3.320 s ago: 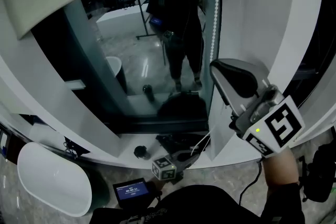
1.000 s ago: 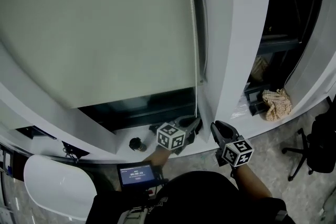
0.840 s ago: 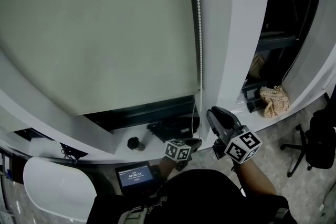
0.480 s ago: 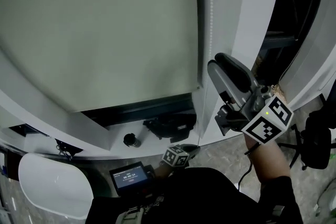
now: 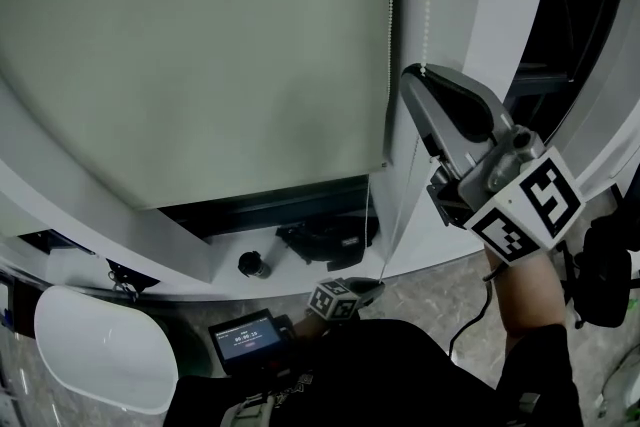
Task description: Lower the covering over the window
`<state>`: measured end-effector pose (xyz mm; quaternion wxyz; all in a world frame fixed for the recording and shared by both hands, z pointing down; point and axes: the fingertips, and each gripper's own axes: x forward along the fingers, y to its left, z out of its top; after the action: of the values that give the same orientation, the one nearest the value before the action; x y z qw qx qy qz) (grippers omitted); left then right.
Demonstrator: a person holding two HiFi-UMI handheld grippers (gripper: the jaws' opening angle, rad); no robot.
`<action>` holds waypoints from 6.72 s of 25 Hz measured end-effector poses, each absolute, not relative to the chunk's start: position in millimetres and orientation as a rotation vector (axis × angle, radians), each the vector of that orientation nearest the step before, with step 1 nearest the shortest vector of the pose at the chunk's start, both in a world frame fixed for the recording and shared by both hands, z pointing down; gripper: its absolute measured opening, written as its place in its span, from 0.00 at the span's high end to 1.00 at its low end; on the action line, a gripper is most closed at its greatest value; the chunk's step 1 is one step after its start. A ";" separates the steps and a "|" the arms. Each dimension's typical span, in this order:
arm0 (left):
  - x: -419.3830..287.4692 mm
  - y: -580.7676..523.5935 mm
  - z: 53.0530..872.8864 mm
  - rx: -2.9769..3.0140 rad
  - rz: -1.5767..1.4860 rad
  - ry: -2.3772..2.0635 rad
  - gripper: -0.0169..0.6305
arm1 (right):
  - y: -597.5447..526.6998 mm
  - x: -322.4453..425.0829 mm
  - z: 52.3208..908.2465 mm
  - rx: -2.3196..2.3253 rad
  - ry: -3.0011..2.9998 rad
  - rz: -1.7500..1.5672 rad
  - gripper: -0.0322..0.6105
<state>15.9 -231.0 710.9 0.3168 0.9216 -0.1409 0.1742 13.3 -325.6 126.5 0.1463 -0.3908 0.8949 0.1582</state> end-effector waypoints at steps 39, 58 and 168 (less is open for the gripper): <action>14.6 -314.4 274.6 2.918 -0.802 -0.215 0.76 | -264.1 -4.0 744.5 -1.487 3.699 -0.453 0.93; 47.9 -345.5 297.9 3.061 -0.448 -0.385 0.96 | -278.7 79.9 709.3 -1.835 3.164 -0.607 0.82; -13.1 305.1 583.7 2.326 -0.061 -0.808 0.97 | 281.5 -3.6 580.9 -0.953 2.927 -0.885 0.94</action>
<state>-13.1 305.1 583.7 0.3328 0.8904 -0.3095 -0.0235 -3.6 281.5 580.9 -0.0304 -0.2974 0.9134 -0.2762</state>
